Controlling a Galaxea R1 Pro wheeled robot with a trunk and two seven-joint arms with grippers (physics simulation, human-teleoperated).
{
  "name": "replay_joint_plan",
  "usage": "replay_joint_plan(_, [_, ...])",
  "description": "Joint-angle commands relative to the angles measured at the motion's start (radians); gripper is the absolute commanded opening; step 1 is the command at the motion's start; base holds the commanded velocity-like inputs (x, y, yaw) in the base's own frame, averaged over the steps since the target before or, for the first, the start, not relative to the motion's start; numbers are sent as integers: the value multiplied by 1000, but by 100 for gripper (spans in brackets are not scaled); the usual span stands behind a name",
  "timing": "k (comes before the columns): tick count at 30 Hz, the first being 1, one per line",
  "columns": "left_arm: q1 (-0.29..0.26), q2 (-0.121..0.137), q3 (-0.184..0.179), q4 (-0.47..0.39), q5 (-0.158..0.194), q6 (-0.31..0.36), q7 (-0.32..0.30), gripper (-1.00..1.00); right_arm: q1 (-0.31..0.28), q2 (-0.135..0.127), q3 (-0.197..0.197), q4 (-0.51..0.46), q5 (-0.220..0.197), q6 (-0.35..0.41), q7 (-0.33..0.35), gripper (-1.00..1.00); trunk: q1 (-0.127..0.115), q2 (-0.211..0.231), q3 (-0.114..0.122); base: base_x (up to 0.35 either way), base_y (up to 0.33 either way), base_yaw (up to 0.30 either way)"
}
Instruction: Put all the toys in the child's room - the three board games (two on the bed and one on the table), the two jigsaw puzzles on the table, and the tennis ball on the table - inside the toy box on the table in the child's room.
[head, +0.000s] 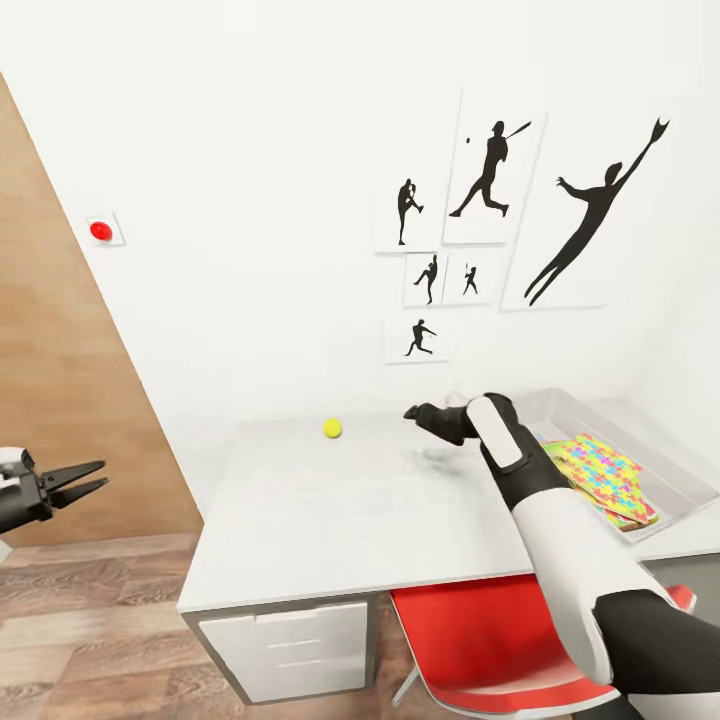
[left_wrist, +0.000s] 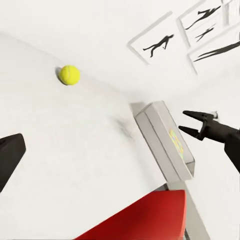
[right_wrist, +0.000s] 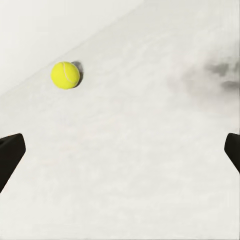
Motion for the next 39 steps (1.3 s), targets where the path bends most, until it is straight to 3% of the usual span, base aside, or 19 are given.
replay_joint_plan(1, [-1, 9, 0, 3, 2, 10, 28, 100, -1, 5, 2, -2, -10, 2, -20, 100, 1, -2, -2, 0, 0, 0])
replay_joint_plan(8, [-1, 36, 0, 40, 2, 8, 160, 100, 0, 15, 5, -5, -9, -1, -32, 100, 1, -2, -2, 0, 123, 0])
replay_joint_plan(20, [-1, 40, -2, 131, -2, -104, 211, 100, -1, 15, 14, -4, -3, -14, -35, 100, 1, -2, -2, 4, 124, 0])
replay_joint_plan(29, [-1, 41, -7, 194, -3, -149, 385, 100, 0, 15, 14, -2, -4, -13, -34, 100, 1, -2, -2, 37, 100, 0])
replay_joint_plan(33, [0, 41, -8, 195, -27, -149, 391, 100, 0, 15, 14, -1, -4, -14, -34, 100, 1, -2, -2, 37, 62, 0])
replay_joint_plan(35, [0, 40, -7, 195, -57, -152, 392, 100, 0, 15, 14, -2, -3, -14, -34, 100, 1, -2, -2, 77, 139, 0])
replay_joint_plan(39, [1, 38, -9, 247, -95, -225, 392, 100, 0, 15, 14, -2, -3, -14, -34, 100, 1, -2, -2, 103, 78, 0])
